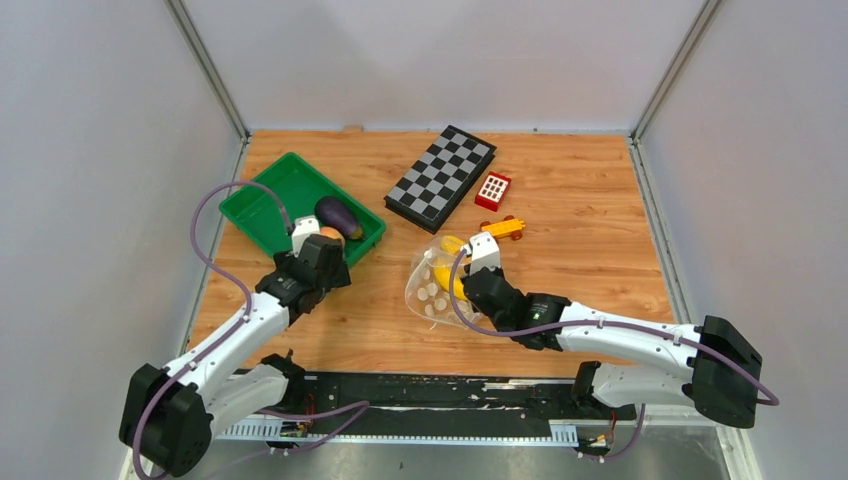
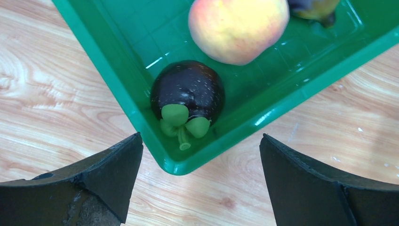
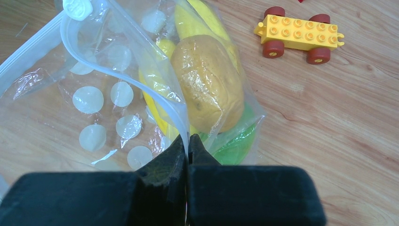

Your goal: Open the zip-top bag and remove the fake food

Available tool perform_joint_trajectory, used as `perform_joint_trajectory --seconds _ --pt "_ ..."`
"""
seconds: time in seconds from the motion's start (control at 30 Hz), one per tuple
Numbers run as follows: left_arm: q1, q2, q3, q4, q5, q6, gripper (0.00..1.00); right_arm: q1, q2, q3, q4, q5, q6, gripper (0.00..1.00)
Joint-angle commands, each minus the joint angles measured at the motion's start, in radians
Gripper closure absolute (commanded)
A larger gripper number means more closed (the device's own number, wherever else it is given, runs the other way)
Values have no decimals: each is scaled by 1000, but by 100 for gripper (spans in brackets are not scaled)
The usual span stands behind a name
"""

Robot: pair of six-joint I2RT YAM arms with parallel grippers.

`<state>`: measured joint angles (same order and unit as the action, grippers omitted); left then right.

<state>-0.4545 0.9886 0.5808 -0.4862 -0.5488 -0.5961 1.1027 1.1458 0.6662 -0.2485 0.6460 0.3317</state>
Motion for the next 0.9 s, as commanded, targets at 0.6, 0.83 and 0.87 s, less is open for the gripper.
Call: perform_joint_trajectory --seconds 0.6,0.83,0.87 --pt "-182 -187 146 98 478 -136 0 -2 -39 75 -48 -16 -42 100" --pt "-350 -144 153 254 479 -217 6 19 -102 109 -62 -15 -101 100" --pt "-372 -131 160 273 476 -223 8 22 -107 111 -60 -16 -104 100"
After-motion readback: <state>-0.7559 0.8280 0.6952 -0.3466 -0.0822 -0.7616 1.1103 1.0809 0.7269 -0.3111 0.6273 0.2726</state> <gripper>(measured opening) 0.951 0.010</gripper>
